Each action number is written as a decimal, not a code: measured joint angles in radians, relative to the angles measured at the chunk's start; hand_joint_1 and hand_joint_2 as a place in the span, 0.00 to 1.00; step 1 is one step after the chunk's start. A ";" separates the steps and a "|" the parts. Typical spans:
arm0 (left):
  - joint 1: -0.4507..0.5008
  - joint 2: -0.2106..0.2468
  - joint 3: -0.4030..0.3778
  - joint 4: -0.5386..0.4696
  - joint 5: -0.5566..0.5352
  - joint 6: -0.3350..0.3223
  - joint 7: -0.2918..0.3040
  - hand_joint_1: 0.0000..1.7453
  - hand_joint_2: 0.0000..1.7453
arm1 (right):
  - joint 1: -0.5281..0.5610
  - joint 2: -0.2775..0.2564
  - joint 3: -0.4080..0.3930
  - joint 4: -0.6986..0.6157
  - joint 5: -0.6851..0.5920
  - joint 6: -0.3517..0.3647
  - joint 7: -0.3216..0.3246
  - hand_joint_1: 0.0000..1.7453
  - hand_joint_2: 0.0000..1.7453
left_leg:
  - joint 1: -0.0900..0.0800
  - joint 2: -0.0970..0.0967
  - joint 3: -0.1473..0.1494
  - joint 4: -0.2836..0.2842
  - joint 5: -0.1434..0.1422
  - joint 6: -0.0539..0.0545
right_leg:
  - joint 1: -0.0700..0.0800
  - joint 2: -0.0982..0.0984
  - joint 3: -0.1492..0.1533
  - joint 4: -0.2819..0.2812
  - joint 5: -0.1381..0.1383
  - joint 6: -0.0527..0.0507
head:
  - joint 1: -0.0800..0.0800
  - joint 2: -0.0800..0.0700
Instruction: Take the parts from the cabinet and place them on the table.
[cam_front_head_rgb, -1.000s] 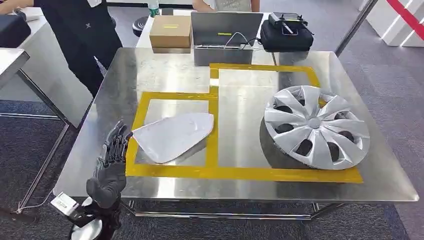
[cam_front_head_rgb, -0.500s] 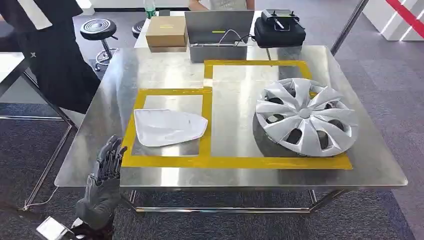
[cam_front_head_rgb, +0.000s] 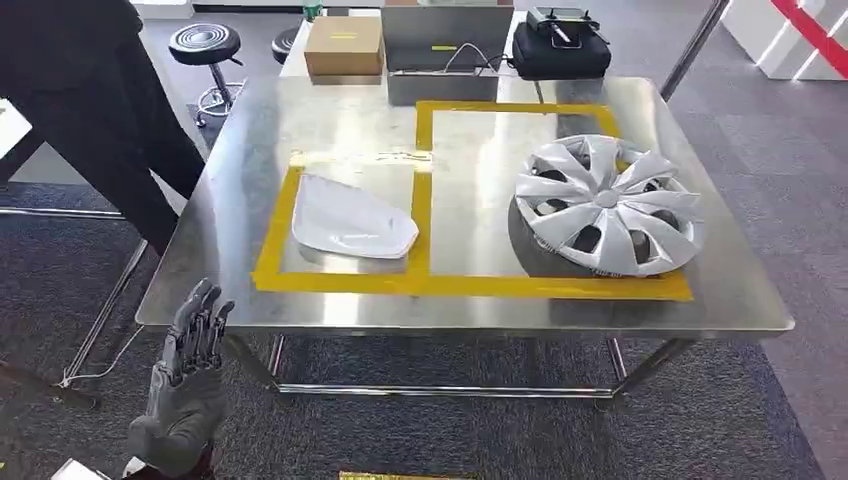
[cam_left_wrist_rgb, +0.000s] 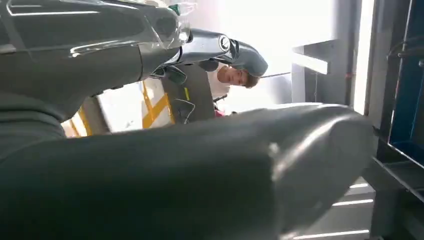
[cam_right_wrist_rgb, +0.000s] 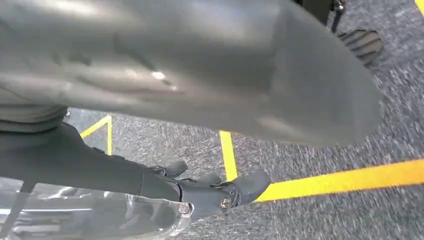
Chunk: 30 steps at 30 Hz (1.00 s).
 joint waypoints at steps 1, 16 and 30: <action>-0.001 0.000 0.000 0.000 0.000 -0.001 0.000 0.00 0.00 | 0.001 0.000 0.000 0.001 0.000 0.000 0.000 0.00 0.00 | 0.007 0.006 -0.011 -0.003 0.017 0.016 | -0.005 0.000 -0.008 0.012 -0.018 0.002 | 0.001 0.000; -0.004 0.001 -0.004 0.003 0.002 -0.017 0.000 0.00 0.00 | -0.003 -0.005 0.002 0.006 0.003 0.001 0.000 0.00 0.00 | -0.012 0.014 -0.174 0.037 0.146 -0.001 | 0.017 -0.003 0.188 -0.037 -0.159 -0.054 | 0.012 0.000; -0.010 0.003 -0.004 0.007 0.011 -0.044 0.000 0.00 0.00 | -0.008 -0.004 0.002 0.007 -0.003 0.001 0.000 0.00 0.00 | 0.007 -0.002 0.014 -0.015 0.000 -0.012 | 0.012 -0.007 0.017 -0.012 -0.005 -0.016 | 0.005 0.000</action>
